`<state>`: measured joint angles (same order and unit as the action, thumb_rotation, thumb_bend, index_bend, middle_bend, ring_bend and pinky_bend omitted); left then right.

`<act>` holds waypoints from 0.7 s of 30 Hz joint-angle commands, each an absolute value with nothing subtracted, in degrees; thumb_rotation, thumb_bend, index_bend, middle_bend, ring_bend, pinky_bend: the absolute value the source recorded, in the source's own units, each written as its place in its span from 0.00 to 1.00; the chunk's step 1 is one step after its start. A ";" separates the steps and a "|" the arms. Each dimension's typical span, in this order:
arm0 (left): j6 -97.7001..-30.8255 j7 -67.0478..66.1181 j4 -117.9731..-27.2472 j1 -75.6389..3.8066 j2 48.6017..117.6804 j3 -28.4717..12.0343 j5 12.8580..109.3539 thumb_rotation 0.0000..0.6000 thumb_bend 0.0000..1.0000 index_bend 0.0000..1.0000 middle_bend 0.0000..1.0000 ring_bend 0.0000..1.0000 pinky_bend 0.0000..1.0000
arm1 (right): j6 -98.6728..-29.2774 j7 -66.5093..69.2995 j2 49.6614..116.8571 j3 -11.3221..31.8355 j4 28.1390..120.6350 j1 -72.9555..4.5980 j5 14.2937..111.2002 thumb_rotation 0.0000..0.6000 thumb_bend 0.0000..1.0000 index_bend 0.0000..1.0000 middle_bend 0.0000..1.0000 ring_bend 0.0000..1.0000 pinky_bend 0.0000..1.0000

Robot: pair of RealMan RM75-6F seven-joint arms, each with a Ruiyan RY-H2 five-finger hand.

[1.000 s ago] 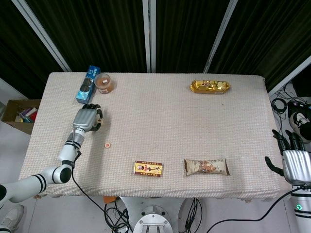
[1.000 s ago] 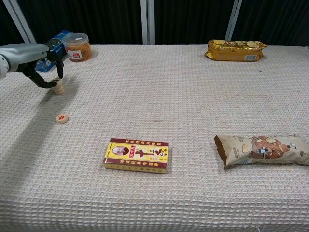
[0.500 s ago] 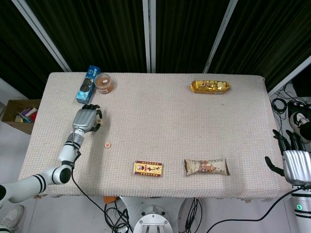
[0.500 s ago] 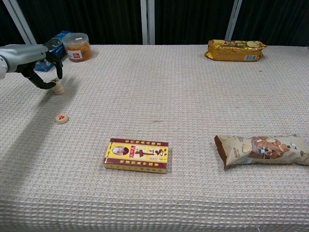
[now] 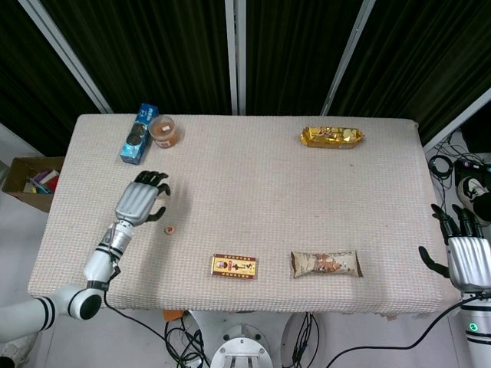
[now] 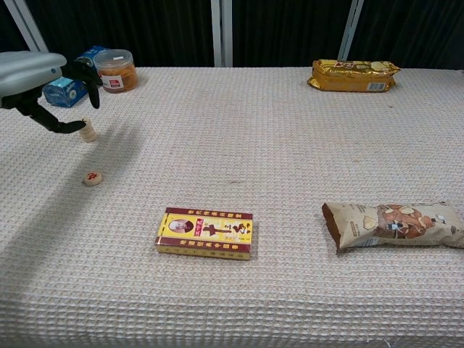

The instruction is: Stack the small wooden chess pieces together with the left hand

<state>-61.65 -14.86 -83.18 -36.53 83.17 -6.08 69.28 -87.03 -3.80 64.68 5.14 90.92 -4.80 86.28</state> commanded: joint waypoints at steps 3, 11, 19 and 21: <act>-64.56 -15.75 -84.85 -33.58 83.16 -0.93 76.00 1.00 0.28 0.43 0.14 0.10 0.13 | -87.59 -3.71 64.86 4.91 90.83 -4.57 86.84 1.00 0.24 0.10 0.27 0.05 0.13; -61.75 -18.81 -81.09 -33.64 86.53 0.00 75.88 1.00 0.28 0.43 0.10 0.08 0.11 | -89.58 -3.80 64.78 4.58 91.16 -3.58 87.93 1.00 0.23 0.10 0.26 0.05 0.13; -60.38 -20.34 -78.94 -33.65 87.92 -0.69 74.85 1.00 0.31 0.43 0.08 0.06 0.11 | -90.40 -3.84 64.97 4.37 91.23 -3.09 88.52 1.00 0.24 0.10 0.27 0.05 0.13; -60.07 -20.37 -78.60 -33.67 88.12 -0.90 74.66 1.00 0.32 0.43 0.08 0.06 0.11 | -90.49 -3.80 65.04 4.35 91.21 -3.00 88.56 1.00 0.24 0.10 0.27 0.05 0.13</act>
<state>-60.13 -20.35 -78.65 -33.67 88.06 -0.84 74.71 -90.48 -3.81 65.03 4.35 91.21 -3.01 88.56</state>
